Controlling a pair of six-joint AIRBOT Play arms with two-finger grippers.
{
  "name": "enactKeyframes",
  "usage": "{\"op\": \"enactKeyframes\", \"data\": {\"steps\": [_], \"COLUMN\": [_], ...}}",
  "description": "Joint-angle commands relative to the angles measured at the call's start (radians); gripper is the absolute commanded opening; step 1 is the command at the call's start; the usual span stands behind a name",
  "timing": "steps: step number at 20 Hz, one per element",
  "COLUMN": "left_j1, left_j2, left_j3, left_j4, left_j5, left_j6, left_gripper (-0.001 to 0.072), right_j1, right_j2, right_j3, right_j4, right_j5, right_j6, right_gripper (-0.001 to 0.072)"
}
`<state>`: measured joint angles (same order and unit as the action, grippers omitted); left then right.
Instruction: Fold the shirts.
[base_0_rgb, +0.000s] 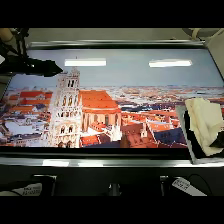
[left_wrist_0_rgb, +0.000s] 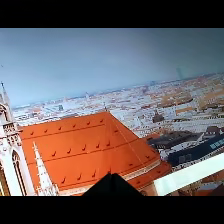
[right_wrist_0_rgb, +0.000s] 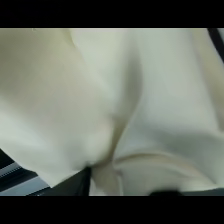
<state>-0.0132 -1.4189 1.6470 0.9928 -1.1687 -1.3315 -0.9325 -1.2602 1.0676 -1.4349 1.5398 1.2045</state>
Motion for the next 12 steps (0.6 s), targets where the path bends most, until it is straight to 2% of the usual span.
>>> {"op": "enactKeyframes", "data": {"steps": [1,2,5,8,9,10,11,12], "left_j1": [-0.001,-0.001,-0.001,-0.007,-0.025,-0.056,-0.101,-0.145], "left_j2": [0.001,0.003,0.026,0.032,0.031,0.031,0.029,0.028], "left_j3": [0.002,0.002,0.002,0.050,0.076,0.099,0.116,0.114], "left_j4": [-0.026,-0.026,-0.041,-0.018,0.073,0.219,0.409,0.574], "left_j5": [-0.018,-0.023,-0.036,-0.023,0.001,0.018,0.020,0.016], "left_j6": [-0.001,-0.004,-0.003,-0.004,-0.033,-0.116,-0.208,-0.291], "left_gripper": [0.0022,0.0022,0.0022,0.0021,0.0020,0.0020,0.0019,0.0020], "right_j1": [0.000,0.000,0.000,0.063,0.129,0.201,0.282,0.373], "right_j2": [0.008,0.008,0.008,0.009,0.008,0.008,0.008,-0.003], "right_j3": [0.019,0.074,0.346,0.642,0.704,0.732,0.736,0.732], "right_j4": [0.002,-0.042,-0.242,-0.120,-0.105,-0.097,-0.077,-0.059], "right_j5": [-0.009,0.006,-0.018,-0.299,-0.403,-0.469,-0.480,-0.427], "right_j6": [-0.061,-0.087,-0.172,-0.383,-0.380,-0.371,-0.344,-0.309], "right_gripper": [0.0448,0.0495,0.0504,0.0493,0.0482,0.0480,0.0480,0.0481]}}
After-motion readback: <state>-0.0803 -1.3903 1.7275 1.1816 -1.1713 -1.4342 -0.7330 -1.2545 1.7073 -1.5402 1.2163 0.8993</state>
